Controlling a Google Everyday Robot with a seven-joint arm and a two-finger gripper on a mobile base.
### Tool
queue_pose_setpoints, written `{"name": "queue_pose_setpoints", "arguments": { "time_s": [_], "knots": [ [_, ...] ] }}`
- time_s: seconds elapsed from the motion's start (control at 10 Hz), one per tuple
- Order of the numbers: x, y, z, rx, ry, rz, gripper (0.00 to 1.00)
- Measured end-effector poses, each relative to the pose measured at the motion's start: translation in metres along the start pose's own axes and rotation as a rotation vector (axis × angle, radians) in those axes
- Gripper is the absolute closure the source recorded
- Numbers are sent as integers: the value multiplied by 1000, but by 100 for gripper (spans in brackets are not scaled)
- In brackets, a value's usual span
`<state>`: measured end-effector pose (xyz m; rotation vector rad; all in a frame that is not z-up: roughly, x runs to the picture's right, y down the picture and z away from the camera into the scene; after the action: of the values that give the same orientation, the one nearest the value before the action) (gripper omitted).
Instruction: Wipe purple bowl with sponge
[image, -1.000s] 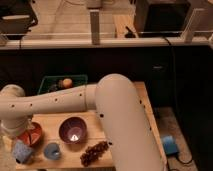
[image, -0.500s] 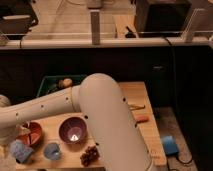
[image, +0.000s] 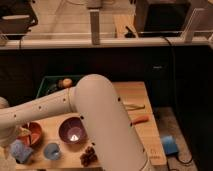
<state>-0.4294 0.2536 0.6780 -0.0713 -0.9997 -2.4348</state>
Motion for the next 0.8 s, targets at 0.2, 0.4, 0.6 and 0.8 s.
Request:
{"name": "queue_pose_setpoints", "arguments": {
  "time_s": [0.2, 0.4, 0.6, 0.8],
  "knots": [
    [0, -3, 5, 22, -3, 11, 20],
    [-1, -4, 13, 24, -11, 3, 20],
    [-3, -1, 19, 11, -18, -3, 27],
    [-3, -3, 22, 1, -26, -13, 44]
  ]
}}
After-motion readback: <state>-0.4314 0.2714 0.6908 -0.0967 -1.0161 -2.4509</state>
